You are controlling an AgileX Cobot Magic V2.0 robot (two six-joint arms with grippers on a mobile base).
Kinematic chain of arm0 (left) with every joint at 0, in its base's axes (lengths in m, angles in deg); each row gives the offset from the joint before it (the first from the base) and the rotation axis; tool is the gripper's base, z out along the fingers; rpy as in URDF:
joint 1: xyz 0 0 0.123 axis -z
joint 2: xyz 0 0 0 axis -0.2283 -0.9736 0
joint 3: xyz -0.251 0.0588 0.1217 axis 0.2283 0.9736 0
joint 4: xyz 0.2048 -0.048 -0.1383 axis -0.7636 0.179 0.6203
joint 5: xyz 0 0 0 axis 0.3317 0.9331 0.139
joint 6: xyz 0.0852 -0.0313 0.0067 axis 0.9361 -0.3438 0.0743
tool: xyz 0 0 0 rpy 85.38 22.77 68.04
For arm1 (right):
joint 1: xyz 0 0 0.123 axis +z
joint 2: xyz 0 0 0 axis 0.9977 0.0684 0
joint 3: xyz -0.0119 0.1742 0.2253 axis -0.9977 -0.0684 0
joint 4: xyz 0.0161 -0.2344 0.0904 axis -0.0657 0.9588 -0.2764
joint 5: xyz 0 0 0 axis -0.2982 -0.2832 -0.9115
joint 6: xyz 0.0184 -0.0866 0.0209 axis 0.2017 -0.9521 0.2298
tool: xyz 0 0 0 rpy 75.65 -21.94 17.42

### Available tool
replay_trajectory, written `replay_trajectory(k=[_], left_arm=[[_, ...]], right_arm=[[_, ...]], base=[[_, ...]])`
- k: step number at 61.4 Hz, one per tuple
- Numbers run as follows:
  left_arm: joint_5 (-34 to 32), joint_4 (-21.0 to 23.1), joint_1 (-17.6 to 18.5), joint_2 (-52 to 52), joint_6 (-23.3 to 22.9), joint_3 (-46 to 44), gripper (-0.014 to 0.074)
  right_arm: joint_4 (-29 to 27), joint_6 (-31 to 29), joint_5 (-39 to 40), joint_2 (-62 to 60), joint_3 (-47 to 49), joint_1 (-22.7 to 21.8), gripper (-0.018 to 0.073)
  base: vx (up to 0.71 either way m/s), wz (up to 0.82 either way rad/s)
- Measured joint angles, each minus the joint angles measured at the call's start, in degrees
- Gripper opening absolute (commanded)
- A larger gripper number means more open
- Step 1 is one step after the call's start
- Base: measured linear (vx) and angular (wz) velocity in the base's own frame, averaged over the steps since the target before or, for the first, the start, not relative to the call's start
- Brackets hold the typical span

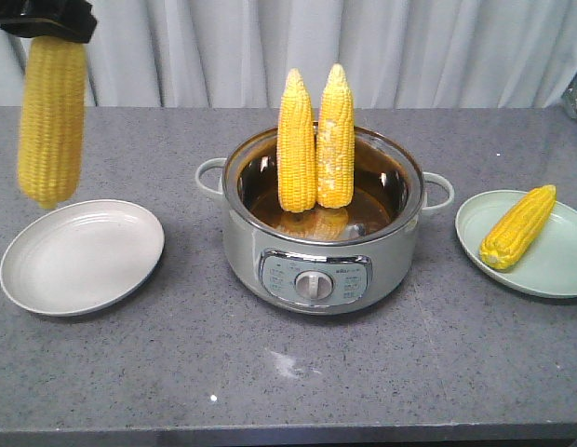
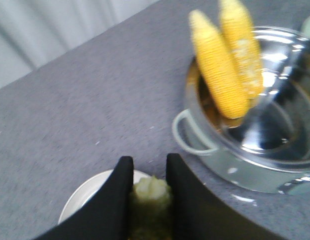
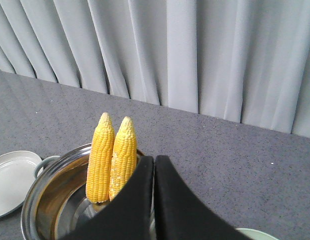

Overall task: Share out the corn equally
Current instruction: 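Lower the cob onto the white plate and open the left gripper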

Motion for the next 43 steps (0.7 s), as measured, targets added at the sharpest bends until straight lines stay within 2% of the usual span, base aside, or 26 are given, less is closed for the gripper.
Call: replay_trajectory(k=[5,15,25,43], left_arm=[[0.00,-6.36,0.00,-0.46,-6.08,1.01,-0.0008],[-0.02,-12.08,0.00,-3.11,-10.63,4.77,-0.0008],[-0.22,-12.89,0.00,-7.89,-11.03,8.36,-0.0008],[-0.47,-12.94,0.00,-14.26,-11.09,8.82,-0.0008]], right_arm=[[0.00,0.00,0.00,0.00,0.00,0.00,-0.0008],[0.00,0.00,0.00,0.00,0.00,0.00,-0.0008],[0.00,0.89,0.00,0.00,0.00,0.00,-0.0008],[0.00,1.47,0.00,0.00,0.00,0.00,-0.0008]], base=[[0.00,0.00],[0.00,0.00],[0.00,0.00],[0.00,0.00]])
